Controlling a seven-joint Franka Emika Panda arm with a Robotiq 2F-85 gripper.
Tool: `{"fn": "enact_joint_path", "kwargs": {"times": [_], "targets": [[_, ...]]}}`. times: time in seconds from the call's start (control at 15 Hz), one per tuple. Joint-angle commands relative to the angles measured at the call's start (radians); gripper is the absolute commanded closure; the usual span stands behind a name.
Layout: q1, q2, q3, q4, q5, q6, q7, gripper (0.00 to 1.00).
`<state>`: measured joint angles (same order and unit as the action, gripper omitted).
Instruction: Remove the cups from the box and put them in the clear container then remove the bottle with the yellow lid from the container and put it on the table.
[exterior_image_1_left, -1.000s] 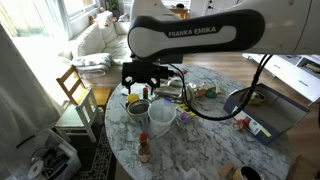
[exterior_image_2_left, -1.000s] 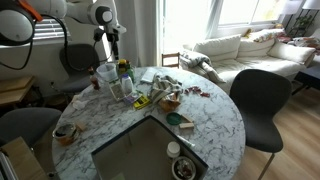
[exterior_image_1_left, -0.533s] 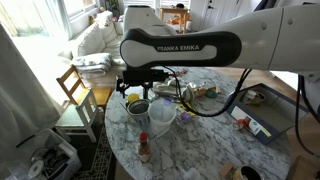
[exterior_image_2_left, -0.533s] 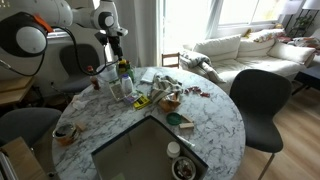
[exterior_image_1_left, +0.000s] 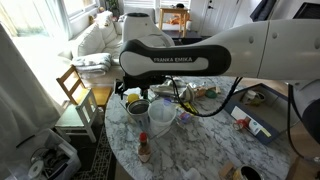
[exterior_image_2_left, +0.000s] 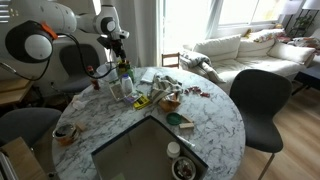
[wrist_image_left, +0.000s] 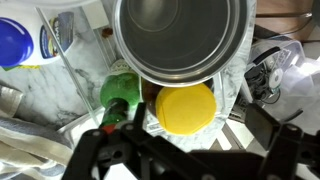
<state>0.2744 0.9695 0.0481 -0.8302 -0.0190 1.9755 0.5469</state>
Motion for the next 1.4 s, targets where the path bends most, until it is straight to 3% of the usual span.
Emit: {"fn": "enact_joint_path", "kwargs": {"times": [0.0, 0.2, 0.27, 0.33, 0.67, 1.33], "targets": [[0.018, 0.047, -0.02, 0.052, -0.046, 0.018, -0.035, 0.0], [0.021, 0.064, -0.02, 0.067, -0.059, 0.024, -0.045, 0.0], [0.021, 0.068, -0.019, 0.071, -0.06, 0.028, -0.044, 0.07], [0.022, 0.071, -0.019, 0.073, -0.063, 0.032, -0.044, 0.26], [0.023, 0.075, -0.03, 0.088, -0.076, 0.034, -0.041, 0.63], [0.03, 0.067, -0.049, 0.102, -0.074, 0.048, -0.018, 0.63]]}}
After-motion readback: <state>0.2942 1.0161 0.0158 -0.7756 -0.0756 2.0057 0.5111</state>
